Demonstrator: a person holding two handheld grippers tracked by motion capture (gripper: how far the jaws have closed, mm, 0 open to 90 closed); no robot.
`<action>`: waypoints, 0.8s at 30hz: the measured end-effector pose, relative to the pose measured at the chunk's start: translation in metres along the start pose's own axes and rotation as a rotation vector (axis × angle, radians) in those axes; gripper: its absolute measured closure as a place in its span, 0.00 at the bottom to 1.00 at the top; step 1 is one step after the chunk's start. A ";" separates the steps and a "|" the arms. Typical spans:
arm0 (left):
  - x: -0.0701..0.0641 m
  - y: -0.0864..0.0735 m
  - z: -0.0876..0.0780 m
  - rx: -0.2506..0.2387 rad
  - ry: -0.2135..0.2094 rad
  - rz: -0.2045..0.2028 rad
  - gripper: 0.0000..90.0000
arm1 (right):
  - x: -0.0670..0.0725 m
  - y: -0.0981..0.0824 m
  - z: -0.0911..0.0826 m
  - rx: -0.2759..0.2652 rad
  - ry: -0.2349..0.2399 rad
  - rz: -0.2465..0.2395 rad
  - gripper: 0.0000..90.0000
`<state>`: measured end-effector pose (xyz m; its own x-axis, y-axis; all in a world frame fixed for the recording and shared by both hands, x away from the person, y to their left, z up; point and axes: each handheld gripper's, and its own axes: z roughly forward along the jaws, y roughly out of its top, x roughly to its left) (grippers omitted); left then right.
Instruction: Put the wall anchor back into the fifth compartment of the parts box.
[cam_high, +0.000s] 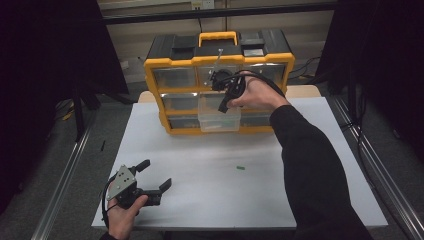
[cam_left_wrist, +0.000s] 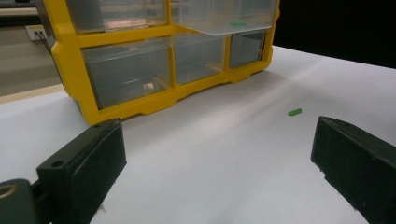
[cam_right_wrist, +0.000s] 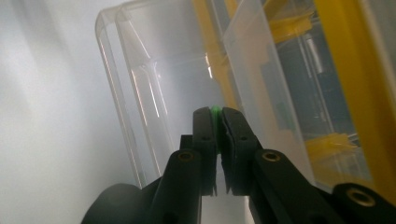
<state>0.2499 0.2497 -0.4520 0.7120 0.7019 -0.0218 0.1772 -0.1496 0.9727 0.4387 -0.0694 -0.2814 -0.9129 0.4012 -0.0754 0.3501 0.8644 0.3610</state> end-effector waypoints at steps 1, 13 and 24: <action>0.000 0.000 0.000 -0.001 0.000 0.000 0.03 | -0.001 -0.001 0.001 0.005 0.004 -0.003 0.94; 0.000 0.000 0.000 -0.001 -0.004 -0.003 0.03 | -0.003 0.000 0.014 0.058 0.012 -0.004 0.94; -0.001 0.000 0.000 0.002 -0.002 0.006 0.03 | -0.005 0.001 0.022 0.066 0.015 0.001 0.94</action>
<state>0.2496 0.2492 -0.4517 0.7145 0.6995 -0.0160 0.1742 -0.1557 0.9723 0.4481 -0.0637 -0.3006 -0.9154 0.3979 -0.0611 0.3636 0.8824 0.2987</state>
